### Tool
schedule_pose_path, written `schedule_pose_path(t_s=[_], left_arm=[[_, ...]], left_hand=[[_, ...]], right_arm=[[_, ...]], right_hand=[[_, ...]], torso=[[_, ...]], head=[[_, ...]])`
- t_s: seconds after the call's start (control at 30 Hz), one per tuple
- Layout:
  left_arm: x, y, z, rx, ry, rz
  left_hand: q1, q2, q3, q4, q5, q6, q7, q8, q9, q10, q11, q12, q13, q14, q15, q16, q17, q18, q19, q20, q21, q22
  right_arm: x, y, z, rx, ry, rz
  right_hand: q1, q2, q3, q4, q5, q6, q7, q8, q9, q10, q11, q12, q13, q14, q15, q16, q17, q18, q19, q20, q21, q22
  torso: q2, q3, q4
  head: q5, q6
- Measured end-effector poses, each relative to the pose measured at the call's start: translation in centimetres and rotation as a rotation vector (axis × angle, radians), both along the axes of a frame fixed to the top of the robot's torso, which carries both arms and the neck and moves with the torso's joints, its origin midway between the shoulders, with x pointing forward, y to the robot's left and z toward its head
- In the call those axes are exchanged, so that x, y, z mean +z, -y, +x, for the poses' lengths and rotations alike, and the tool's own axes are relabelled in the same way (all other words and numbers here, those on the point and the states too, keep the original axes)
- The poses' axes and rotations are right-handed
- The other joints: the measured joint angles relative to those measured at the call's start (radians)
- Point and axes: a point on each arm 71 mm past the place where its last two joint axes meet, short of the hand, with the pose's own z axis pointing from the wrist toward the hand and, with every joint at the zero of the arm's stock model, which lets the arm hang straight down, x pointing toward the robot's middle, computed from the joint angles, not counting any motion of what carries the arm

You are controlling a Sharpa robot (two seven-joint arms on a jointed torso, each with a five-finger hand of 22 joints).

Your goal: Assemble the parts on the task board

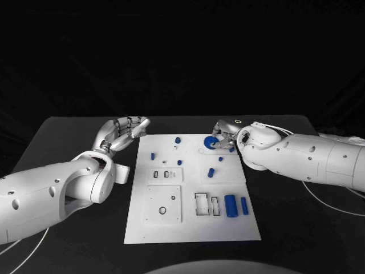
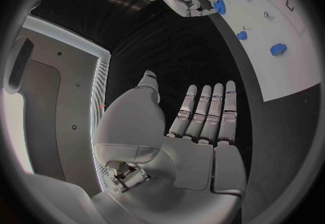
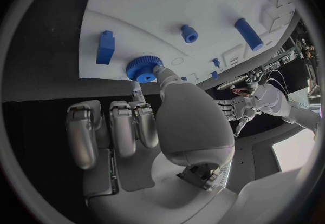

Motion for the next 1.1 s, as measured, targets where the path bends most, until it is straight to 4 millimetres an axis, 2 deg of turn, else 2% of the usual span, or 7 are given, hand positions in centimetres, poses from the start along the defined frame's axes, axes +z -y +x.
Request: schedule_pose_path(t_s=[0.13, 0.47, 0.57, 0.73, 0.77, 0.87, 1.1], left_arm=[[0.0, 0.0, 0.0, 0.0, 0.0, 0.0], [0.0, 0.0, 0.0, 0.001, 0.0, 0.0], [0.0, 0.0, 0.0, 0.0, 0.0, 0.0], [0.0, 0.0, 0.0, 0.0, 0.0, 0.0], [0.0, 0.0, 0.0, 0.0, 0.0, 0.0], [0.0, 0.0, 0.0, 0.0, 0.0, 0.0], [0.0, -0.1, 0.0, 0.002, 0.0, 0.001]], left_hand=[[0.0, 0.0, 0.0, 0.0, 0.0, 0.0, 0.0, 0.0, 0.0, 0.0, 0.0, 0.0, 0.0, 0.0, 0.0, 0.0, 0.0, 0.0, 0.0, 0.0, 0.0, -0.001], [0.0, 0.0, 0.0, 0.0, 0.0, 0.0, 0.0, 0.004, 0.0, 0.0, 0.0, 0.0, 0.0, 0.0, 0.0, 0.0, 0.0, 0.0, -0.004, -0.004, 0.0, -0.001], [0.0, 0.0, 0.0, 0.0, 0.0, 0.0, 0.0, 0.004, 0.0, 0.0, 0.0, 0.0, 0.0, 0.0, 0.0, 0.0, 0.0, 0.0, -0.004, -0.004, 0.0, -0.001], [0.0, 0.0, 0.0, 0.0, 0.0, 0.0, 0.0, 0.004, 0.0, 0.0, 0.0, 0.0, 0.0, 0.0, 0.0, 0.0, 0.0, 0.0, -0.004, -0.004, 0.0, -0.001], [0.0, 0.0, 0.0, 0.0, 0.0, 0.0, 0.0, 0.004, 0.0, 0.0, 0.0, 0.0, 0.0, 0.0, 0.0, 0.0, 0.0, 0.0, -0.004, -0.004, 0.0, -0.001], [0.0, 0.0, 0.0, 0.0, 0.0, 0.0, 0.0, 0.004, 0.0, 0.0, 0.0, 0.0, 0.0, 0.0, 0.0, 0.0, 0.0, 0.0, -0.004, -0.004, 0.0, -0.001], [0.0, 0.0, 0.0, 0.0, 0.0, 0.0, 0.0, 0.004, 0.0, 0.0, 0.0, 0.0, 0.0, 0.0, 0.0, 0.0, 0.0, 0.0, -0.004, -0.004, 0.0, -0.001]], right_arm=[[0.0, -0.1, 0.0, 0.0, -0.001, -0.001], [0.1, -0.1, 0.0, -0.002, 0.0, -0.001], [0.1, -0.2, 0.0, 0.0, 0.005, 0.004], [0.2, -0.2, -0.2, 0.003, 0.019, 0.018], [0.2, -0.2, -0.3, 0.003, 0.022, 0.024], [0.2, -0.2, -0.6, 0.005, 0.034, 0.045], [0.9, -0.5, -1.3, 0.017, 0.087, 0.135]], right_hand=[[0.004, 0.004, 0.01, -0.005, -0.004, 0.017, -0.008, 0.001, 0.004, 0.0, 0.0, 0.0, 0.0, 0.0, 0.0, 0.0, 0.0, 0.0, 0.0, 0.0, 0.0, 0.0], [0.012, 0.012, 0.037, -0.026, -0.004, 0.067, -0.013, 0.008, 0.011, 0.0, 0.0, 0.0, 0.0, 0.0, 0.0, 0.0, 0.0, 0.0, 0.0, 0.0, 0.0, 0.0], [0.023, 0.023, 0.053, -0.042, 0.017, 0.078, -0.004, 0.012, 0.014, 0.001, -0.007, 0.0, 0.0, 0.0, 0.0, 0.0, 0.0, 0.0, 0.0, 0.0, 0.0, 0.0], [0.034, 0.034, 0.078, -0.064, 0.042, 0.088, 0.006, 0.012, 0.014, 0.0, -0.007, 0.0, 0.0, 0.004, -0.004, 0.0, 0.0, 0.0, -0.001, -0.002, 0.0, 0.0], [0.034, 0.034, 0.081, -0.066, 0.047, 0.089, 0.007, 0.012, 0.014, 0.0, -0.007, 0.0, 0.0, 0.004, -0.004, 0.0, 0.0, 0.0, 0.0, -0.007, 0.0, 0.0], [0.041, 0.028, 0.085, -0.069, 0.057, 0.089, 0.007, 0.012, 0.014, 0.0, -0.007, 0.0, 0.0, 0.004, -0.004, 0.0, 0.0, 0.0, 0.0, -0.007, 0.0, 0.0], [0.04, 0.028, 0.086, -0.07, 0.065, 0.093, 0.011, 0.011, 0.014, 0.0, -0.007, 0.0, 0.0, 0.004, -0.004, 0.0, 0.0, 0.0, 0.0, -0.007, 0.0, 0.001]], torso=[[0.0, 0.0001, 0.0], [0.0, 0.0004, -0.0003], [0.0, 0.0006, -0.0002], [0.0, 0.0006, -0.0002], [0.0, 0.0006, -0.0002], [0.0, 0.0006, -0.0003], [0.0, 0.0008, -0.0004]], head=[[0.0, -0.001], [0.004, -0.003], [0.006, -0.004], [0.008, -0.004], [0.008, -0.004], [0.01, -0.002], [0.015, -0.001]])
